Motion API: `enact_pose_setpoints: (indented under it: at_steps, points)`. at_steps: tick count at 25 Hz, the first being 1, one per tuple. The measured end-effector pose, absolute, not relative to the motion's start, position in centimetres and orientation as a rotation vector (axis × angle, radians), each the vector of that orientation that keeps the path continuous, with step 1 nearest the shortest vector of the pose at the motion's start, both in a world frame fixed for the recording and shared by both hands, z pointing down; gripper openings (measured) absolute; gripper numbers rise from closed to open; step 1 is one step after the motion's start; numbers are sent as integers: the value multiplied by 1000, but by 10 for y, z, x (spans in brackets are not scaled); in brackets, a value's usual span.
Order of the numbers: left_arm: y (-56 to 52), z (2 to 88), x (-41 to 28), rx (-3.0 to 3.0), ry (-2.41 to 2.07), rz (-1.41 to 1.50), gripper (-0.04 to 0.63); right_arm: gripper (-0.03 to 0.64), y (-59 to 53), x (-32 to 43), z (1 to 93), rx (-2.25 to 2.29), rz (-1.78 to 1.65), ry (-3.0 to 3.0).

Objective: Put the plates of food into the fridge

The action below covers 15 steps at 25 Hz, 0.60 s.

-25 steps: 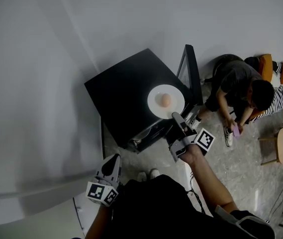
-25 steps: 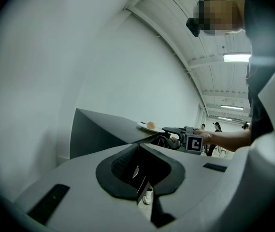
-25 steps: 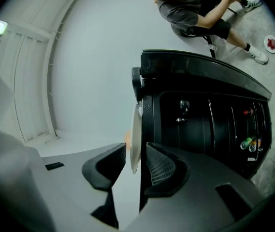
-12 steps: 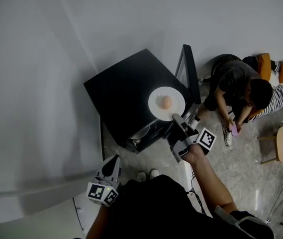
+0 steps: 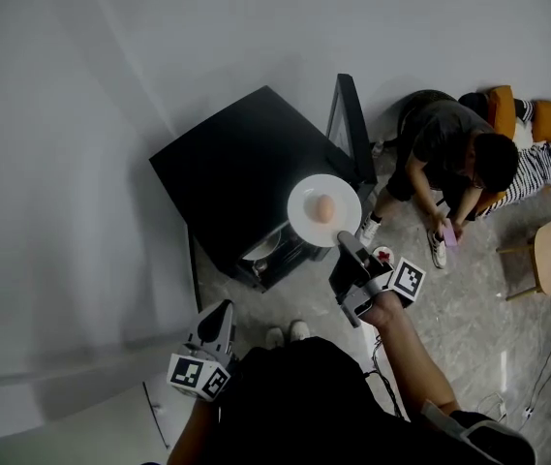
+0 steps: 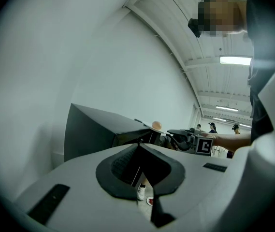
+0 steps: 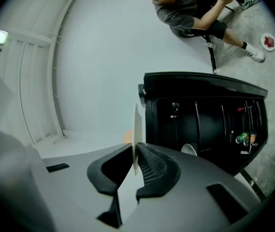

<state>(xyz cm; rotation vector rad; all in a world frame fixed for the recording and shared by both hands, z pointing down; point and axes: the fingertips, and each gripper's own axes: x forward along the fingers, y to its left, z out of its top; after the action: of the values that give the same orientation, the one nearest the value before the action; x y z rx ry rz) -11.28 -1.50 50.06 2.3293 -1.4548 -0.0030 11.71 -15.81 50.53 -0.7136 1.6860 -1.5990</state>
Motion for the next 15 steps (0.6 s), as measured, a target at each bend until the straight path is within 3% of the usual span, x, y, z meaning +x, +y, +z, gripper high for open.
enact_pose_setpoints:
  at_steps: [15]
  points:
    - [-2,510,-92,2338,-1395,21,25,48,-109,145,538,-769,-1636,1674]
